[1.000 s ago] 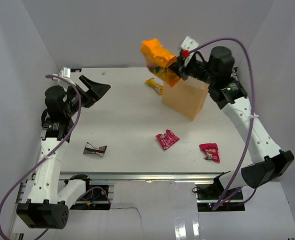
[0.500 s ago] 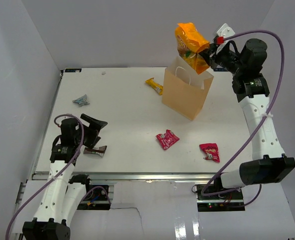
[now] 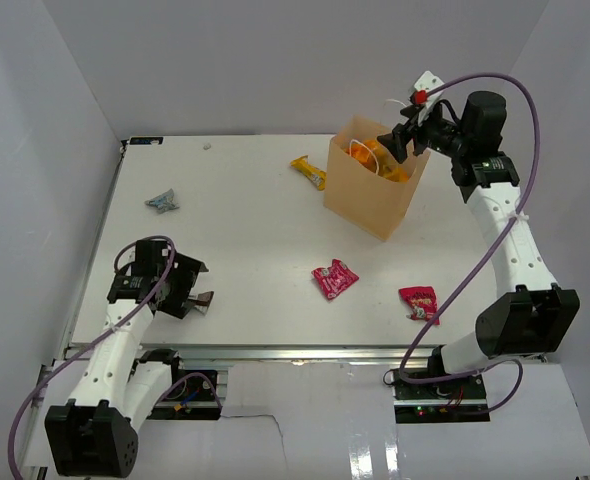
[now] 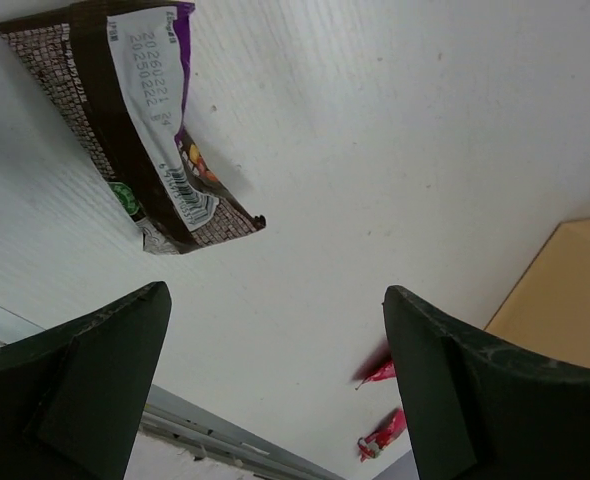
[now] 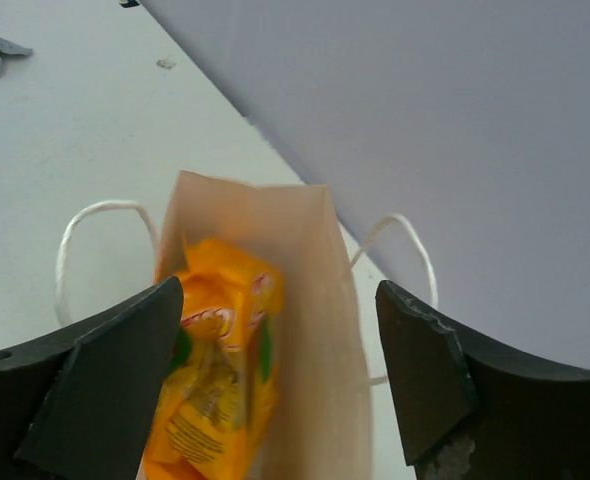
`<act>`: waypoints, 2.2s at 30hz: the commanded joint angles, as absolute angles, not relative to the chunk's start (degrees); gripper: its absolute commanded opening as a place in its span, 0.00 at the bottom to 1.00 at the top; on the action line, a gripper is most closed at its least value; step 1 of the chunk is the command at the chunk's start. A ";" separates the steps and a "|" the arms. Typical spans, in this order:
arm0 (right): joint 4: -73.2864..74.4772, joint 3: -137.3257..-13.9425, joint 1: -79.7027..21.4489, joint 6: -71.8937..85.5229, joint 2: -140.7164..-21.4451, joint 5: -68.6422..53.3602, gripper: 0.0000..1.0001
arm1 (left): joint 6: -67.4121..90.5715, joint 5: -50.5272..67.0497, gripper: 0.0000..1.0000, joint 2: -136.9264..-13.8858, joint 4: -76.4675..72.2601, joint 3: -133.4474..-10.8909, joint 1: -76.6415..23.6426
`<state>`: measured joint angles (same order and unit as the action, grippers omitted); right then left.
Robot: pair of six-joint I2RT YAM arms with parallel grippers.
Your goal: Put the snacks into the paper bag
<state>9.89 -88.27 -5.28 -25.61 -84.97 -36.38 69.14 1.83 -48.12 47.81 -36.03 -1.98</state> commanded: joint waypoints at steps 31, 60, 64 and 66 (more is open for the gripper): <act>29.70 -78.76 1.93 -27.59 -63.90 -53.61 0.93 | 50.97 27.48 0.09 -68.99 12.96 -48.51 -2.46; 31.82 -62.84 2.99 -25.66 -54.49 -43.24 0.93 | 74.00 32.69 0.33 -132.45 -13.27 -134.04 -32.43; 33.13 -61.88 2.99 -26.98 -54.84 -43.59 0.93 | 72.69 32.17 0.48 -130.78 -11.69 -131.92 -32.61; 34.18 -61.35 2.90 -28.55 -54.93 -43.33 0.94 | 71.37 31.38 0.56 -129.99 -10.64 -132.45 -32.61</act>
